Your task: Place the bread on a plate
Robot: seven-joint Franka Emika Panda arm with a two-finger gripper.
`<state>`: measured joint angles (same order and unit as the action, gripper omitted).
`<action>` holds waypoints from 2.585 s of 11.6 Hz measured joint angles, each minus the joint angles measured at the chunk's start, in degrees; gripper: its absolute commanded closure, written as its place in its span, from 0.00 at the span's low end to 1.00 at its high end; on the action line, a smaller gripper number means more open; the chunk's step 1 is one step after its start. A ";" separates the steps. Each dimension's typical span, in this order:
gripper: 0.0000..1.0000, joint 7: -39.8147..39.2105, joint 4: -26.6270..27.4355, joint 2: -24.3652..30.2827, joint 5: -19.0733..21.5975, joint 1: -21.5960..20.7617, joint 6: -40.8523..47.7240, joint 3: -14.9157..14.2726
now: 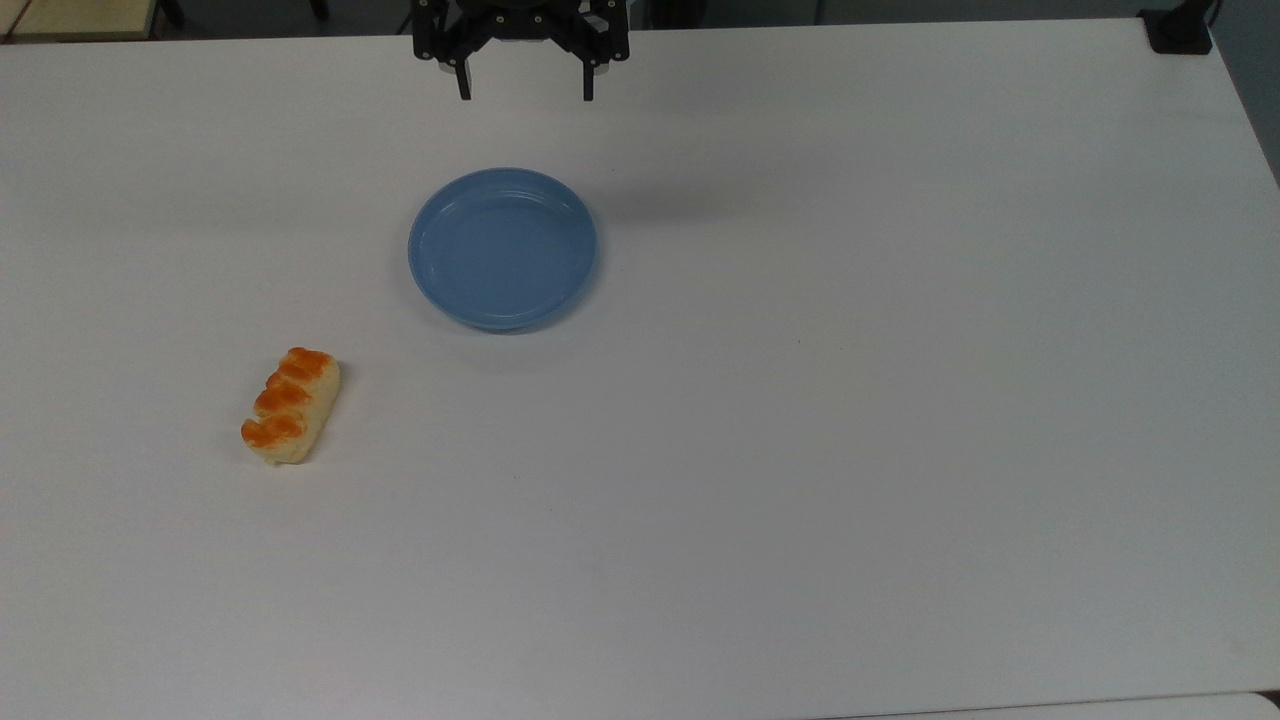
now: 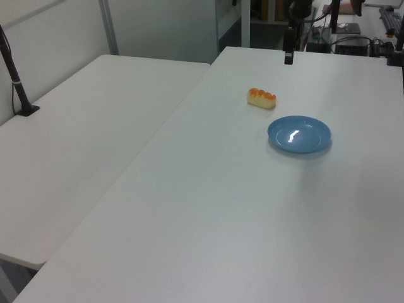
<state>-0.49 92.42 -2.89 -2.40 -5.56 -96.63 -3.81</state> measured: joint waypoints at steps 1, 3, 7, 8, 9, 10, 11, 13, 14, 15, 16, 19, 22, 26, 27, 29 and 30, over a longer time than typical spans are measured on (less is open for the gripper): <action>0.00 0.04 0.00 0.00 0.00 0.00 0.00 0.00; 0.00 0.04 -0.01 0.00 0.00 0.34 0.00 -0.11; 0.00 0.04 -0.08 0.00 0.00 0.80 0.00 -0.15; 0.00 0.04 -0.08 0.00 0.00 0.80 0.00 -0.15; 0.00 0.04 -0.08 0.00 0.00 0.80 0.00 -0.15; 0.00 0.04 -0.08 0.00 0.00 0.80 0.00 -0.15; 0.00 0.04 -0.07 -0.07 0.00 0.81 0.00 -0.15; 0.00 -0.07 -0.05 -0.74 0.00 1.02 -0.93 -0.18; 0.00 -0.09 -0.02 -1.55 0.00 1.57 -2.81 -0.22; 0.00 -0.13 0.01 -2.82 0.00 2.38 -5.73 -0.28; 0.00 -0.14 0.02 -4.41 0.00 3.13 -9.02 -0.71; 0.00 -0.18 -0.14 -9.63 0.00 6.27 -17.36 -1.67; 0.00 -0.18 -1.96 -15.07 0.00 9.94 -22.80 -1.81; 0.00 -0.18 -2.61 -21.47 -0.01 13.52 -30.74 -2.24; 0.00 -0.18 -2.80 -23.29 -0.01 13.96 -32.81 -2.80; 0.00 -0.16 -4.11 -26.57 -0.01 14.47 -35.11 -4.25; 0.00 -0.13 -4.66 -27.77 -0.01 14.72 -36.43 -4.78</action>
<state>-0.62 87.76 -30.67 -2.41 9.17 -133.06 -8.59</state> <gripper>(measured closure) 0.000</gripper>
